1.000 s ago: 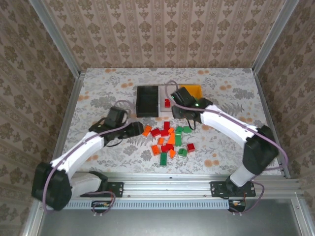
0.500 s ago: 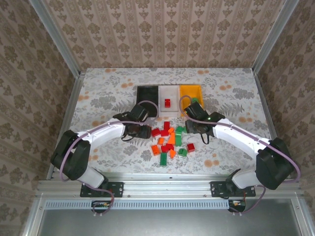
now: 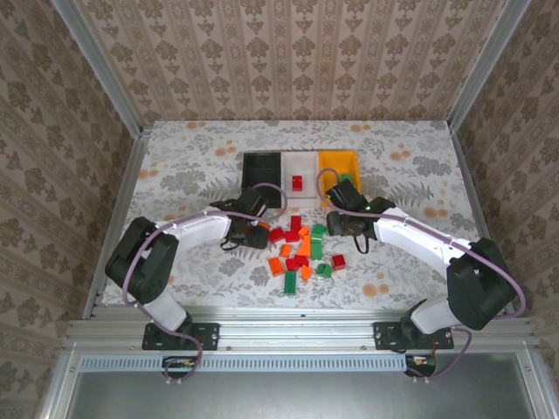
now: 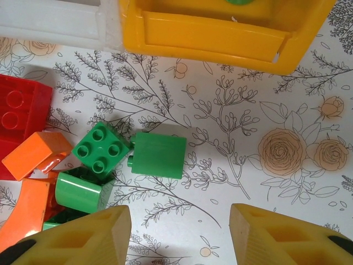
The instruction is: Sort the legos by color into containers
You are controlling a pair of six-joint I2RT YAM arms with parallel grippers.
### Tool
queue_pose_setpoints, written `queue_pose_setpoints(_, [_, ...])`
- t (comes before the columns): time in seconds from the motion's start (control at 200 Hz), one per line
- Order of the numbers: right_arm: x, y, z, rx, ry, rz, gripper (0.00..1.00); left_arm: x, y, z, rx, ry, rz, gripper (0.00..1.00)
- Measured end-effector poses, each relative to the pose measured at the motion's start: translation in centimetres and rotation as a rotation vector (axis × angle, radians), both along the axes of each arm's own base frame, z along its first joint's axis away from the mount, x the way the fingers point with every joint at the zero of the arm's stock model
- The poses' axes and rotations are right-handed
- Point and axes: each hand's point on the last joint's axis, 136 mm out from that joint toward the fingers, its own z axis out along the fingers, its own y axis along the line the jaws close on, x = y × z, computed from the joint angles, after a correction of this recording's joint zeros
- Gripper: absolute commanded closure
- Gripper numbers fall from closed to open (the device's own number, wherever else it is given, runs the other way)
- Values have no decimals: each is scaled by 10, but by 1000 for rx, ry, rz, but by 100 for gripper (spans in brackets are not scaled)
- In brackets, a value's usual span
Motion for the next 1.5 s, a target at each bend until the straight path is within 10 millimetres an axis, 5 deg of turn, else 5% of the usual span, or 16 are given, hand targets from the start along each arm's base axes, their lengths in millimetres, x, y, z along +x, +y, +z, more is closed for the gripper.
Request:
queue_pose_setpoints(0.26, [-4,3,0,31,10,2,48,18,-5,-2,-28,-53,4,48])
queue_pose_setpoints(0.635, [-60,3,-7,121,80,13,39,33,-15,2,-72,-128,-11,65])
queue_pose_setpoints(1.18, [-82,13,-22,89,143,58,34,28,-10,5,-76,-139,-8,71])
queue_pose_setpoints(1.5, [-85,7,-37,57,164,42,33,21,-5,47,-116,-192,-5,70])
